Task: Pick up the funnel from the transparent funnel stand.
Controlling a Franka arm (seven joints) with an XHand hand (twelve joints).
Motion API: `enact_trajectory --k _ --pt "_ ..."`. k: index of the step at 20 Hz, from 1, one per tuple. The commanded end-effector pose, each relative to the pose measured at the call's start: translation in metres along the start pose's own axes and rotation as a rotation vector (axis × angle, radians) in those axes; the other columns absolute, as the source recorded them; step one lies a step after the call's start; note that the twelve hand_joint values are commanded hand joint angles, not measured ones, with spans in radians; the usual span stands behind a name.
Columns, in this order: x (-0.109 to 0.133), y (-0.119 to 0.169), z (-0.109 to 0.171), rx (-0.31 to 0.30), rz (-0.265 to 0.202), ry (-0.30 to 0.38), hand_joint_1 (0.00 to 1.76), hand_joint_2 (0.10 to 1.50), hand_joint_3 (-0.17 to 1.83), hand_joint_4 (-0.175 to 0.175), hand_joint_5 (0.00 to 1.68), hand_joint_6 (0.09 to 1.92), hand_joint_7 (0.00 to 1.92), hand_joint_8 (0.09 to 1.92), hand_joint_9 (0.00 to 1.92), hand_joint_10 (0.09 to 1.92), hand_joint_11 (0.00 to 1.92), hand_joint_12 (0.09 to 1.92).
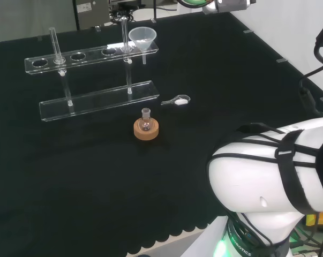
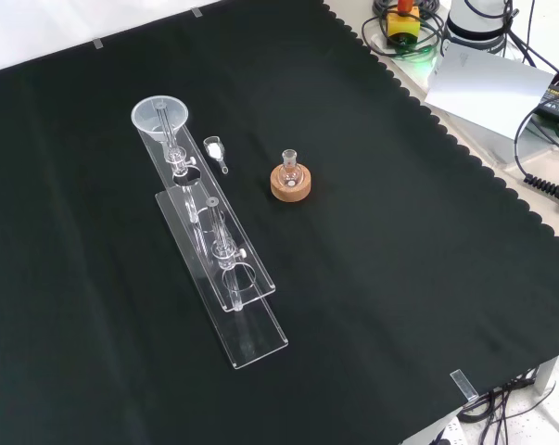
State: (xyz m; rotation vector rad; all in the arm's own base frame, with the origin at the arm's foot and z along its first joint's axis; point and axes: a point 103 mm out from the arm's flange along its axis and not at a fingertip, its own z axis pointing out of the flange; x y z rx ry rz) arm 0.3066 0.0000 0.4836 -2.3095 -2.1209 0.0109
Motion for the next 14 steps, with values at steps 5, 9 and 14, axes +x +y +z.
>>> enact_trajectory --k 5,9,14 --pt "0.002 0.001 0.001 -0.013 0.005 -0.008 0.0 1.25 0.4 -0.015 0.25 0.09 0.0 0.47 0.15 0.63 0.0 1.35" --pt "0.002 0.004 0.002 0.0 0.014 -0.007 0.0 1.26 0.38 -0.015 0.26 0.09 0.0 0.47 0.15 0.62 0.0 1.35" --pt "-0.004 0.023 0.016 0.015 0.03 0.004 0.0 1.26 0.38 -0.015 0.26 0.09 0.0 0.47 0.15 0.62 0.0 1.35"
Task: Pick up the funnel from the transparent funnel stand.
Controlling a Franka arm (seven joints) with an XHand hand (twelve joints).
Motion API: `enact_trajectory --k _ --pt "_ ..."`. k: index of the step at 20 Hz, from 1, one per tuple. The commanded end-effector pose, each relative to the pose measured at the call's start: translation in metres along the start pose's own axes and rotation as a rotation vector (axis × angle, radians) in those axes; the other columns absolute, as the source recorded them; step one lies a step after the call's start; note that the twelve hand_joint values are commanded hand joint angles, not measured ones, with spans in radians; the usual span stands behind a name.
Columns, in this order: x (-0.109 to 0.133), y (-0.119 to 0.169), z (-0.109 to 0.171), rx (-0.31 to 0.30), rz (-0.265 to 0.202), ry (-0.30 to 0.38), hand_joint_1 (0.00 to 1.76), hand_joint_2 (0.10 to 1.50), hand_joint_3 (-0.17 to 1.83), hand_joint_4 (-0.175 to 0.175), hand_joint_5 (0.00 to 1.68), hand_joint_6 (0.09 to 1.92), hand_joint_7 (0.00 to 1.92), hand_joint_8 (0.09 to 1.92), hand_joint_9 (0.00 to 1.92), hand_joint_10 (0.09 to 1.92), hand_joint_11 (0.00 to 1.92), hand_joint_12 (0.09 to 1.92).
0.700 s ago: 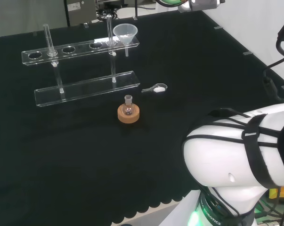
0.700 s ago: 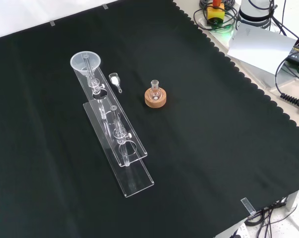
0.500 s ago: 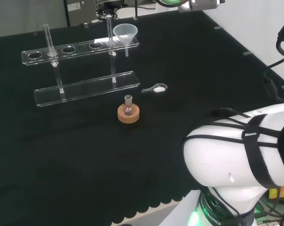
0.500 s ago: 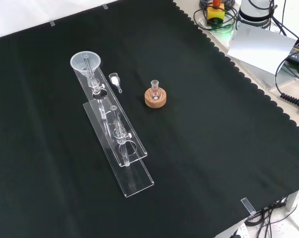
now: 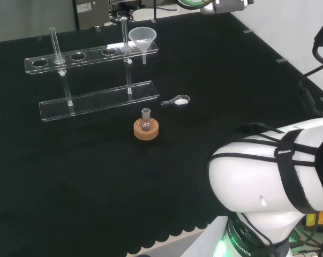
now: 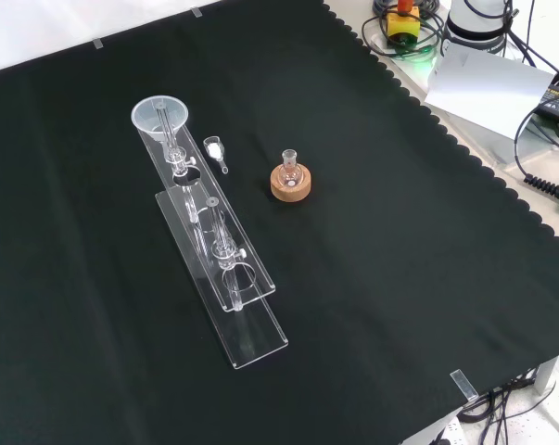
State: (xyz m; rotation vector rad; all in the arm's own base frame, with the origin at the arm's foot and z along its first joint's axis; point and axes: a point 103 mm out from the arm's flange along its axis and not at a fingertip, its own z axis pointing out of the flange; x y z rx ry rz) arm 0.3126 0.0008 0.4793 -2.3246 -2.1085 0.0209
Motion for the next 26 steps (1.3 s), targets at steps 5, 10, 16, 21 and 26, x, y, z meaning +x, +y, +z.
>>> enact_trajectory --k 5,10,16,21,26 --pt "-0.011 0.041 0.019 0.031 0.038 0.007 0.0 1.27 0.37 -0.015 0.26 0.09 0.0 0.47 0.15 0.63 0.0 1.35" --pt "-0.015 0.073 0.03 0.046 0.035 -0.015 0.0 1.25 0.36 -0.017 0.26 0.09 0.0 0.47 0.16 0.63 0.0 1.34" --pt "-0.013 0.134 0.057 0.083 -0.008 -0.013 0.06 1.23 0.33 -0.02 0.27 0.09 0.02 0.47 0.18 0.64 0.0 1.34" --pt "-0.011 0.168 0.08 0.094 -0.027 -0.07 0.08 1.22 0.32 -0.023 0.28 0.09 0.03 0.48 0.19 0.64 0.0 1.34" --pt "-0.004 0.19 0.1 0.165 -0.015 -0.098 0.12 1.21 0.31 -0.024 0.29 0.09 0.06 0.49 0.21 0.65 0.0 1.35"
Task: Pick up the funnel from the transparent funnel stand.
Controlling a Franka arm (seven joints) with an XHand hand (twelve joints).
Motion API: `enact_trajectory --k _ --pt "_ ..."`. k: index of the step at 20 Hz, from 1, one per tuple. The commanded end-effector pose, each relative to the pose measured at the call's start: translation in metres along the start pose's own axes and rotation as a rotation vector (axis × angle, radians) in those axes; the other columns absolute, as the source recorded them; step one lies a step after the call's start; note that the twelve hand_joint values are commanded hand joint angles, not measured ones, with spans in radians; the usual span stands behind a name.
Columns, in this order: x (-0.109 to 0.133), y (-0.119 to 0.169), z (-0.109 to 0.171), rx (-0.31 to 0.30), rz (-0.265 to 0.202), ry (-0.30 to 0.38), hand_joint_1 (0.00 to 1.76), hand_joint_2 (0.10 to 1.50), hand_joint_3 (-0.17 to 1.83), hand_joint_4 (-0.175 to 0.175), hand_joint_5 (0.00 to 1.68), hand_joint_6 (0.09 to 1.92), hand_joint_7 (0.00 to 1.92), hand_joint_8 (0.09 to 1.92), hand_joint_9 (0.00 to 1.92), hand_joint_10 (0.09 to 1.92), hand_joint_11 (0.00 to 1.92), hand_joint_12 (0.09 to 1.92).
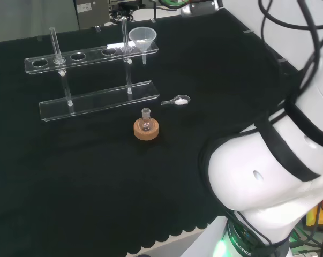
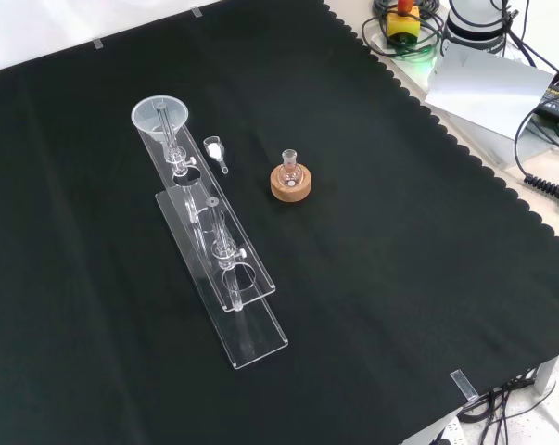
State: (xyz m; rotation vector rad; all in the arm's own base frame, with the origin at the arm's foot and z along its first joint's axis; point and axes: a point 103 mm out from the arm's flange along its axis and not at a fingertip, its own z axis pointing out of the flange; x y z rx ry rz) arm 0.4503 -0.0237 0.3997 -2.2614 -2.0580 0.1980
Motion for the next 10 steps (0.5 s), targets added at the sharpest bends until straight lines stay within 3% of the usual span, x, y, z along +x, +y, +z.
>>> enact_trajectory --k 1,10 --pt "0.009 0.056 0.018 0.04 -0.013 -0.066 0.13 1.2 0.31 -0.023 0.29 0.09 0.06 0.5 0.2 0.65 0.0 1.35" --pt "0.026 0.083 0.045 0.104 -0.047 -0.099 0.28 1.09 0.26 -0.018 0.27 0.09 0.08 0.55 0.17 0.67 0.0 1.35"
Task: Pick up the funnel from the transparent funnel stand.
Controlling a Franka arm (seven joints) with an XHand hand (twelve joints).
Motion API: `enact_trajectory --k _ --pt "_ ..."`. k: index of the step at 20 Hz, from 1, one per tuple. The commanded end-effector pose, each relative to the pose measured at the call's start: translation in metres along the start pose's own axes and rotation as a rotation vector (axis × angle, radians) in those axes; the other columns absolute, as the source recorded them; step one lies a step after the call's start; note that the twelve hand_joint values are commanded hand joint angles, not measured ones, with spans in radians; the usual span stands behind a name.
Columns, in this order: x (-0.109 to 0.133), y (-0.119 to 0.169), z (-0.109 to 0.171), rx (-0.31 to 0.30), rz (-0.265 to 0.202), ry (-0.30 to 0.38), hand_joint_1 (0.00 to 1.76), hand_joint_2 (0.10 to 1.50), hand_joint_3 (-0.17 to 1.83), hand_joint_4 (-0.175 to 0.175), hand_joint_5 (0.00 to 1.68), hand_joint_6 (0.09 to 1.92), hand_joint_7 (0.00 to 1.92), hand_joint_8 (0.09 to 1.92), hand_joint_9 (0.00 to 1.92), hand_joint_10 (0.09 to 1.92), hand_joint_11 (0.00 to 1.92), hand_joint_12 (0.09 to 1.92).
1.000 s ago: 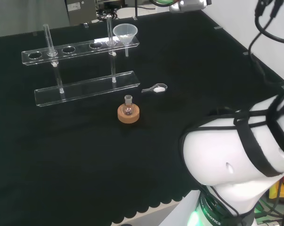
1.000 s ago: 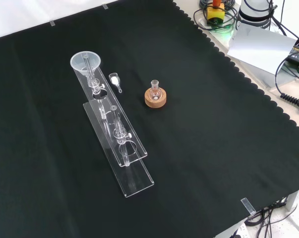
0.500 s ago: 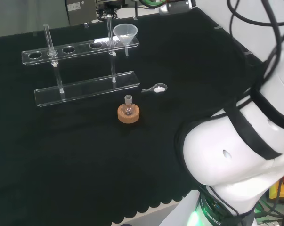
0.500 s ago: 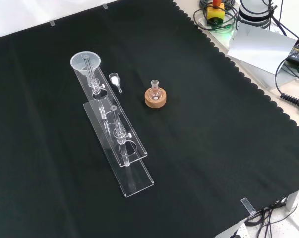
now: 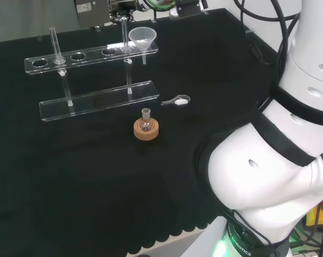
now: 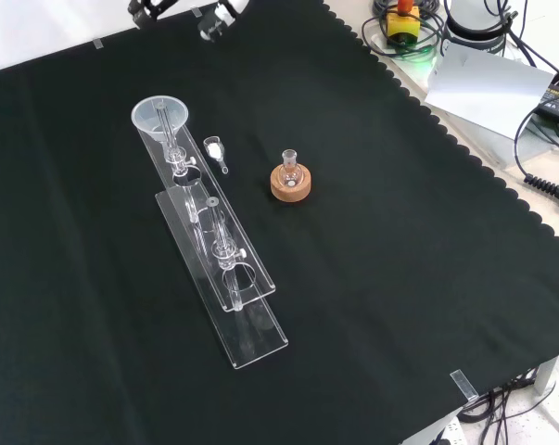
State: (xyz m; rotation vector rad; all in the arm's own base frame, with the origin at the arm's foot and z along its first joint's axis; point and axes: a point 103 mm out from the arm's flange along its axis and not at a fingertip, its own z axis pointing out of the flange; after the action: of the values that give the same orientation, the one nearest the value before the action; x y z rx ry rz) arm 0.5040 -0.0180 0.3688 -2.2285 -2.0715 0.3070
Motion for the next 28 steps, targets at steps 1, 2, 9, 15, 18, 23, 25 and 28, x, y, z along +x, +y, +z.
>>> enact_trajectory --k 1,2,9,15,18,23,25,28 --pt "0.015 0.03 0.021 0.06 -0.029 -0.055 0.3 1.08 0.26 -0.017 0.27 0.09 0.08 0.55 0.17 0.67 0.0 1.35" --pt "0.016 0.032 0.023 0.068 -0.03 -0.06 0.32 1.07 0.26 -0.018 0.27 0.09 0.08 0.56 0.17 0.68 0.0 1.35" --pt "0.02 0.053 0.039 0.141 -0.026 -0.098 0.49 0.95 0.25 -0.021 0.24 0.09 0.06 0.61 0.18 0.7 0.0 1.39" --pt "0.023 0.066 0.049 0.208 -0.024 -0.122 0.56 0.8 0.35 -0.021 0.14 0.09 0.01 0.62 0.21 0.75 0.07 1.47" --pt "0.023 0.072 0.052 0.23 -0.015 -0.133 0.58 0.76 0.39 -0.012 0.11 0.09 0.0 0.51 0.18 0.78 0.16 1.49" --pt "0.024 0.078 0.056 0.252 0.003 -0.147 0.61 0.7 0.45 0.001 0.07 0.09 0.0 0.33 0.1 0.86 0.24 1.52" --pt "0.024 0.079 0.058 0.253 0.002 -0.149 0.61 0.69 0.46 0.003 0.06 0.09 0.0 0.29 0.08 0.87 0.26 1.52" --pt "0.023 0.08 0.059 0.253 0.0 -0.152 0.62 0.68 0.47 0.003 0.06 0.09 0.0 0.24 0.05 0.88 0.27 1.52"
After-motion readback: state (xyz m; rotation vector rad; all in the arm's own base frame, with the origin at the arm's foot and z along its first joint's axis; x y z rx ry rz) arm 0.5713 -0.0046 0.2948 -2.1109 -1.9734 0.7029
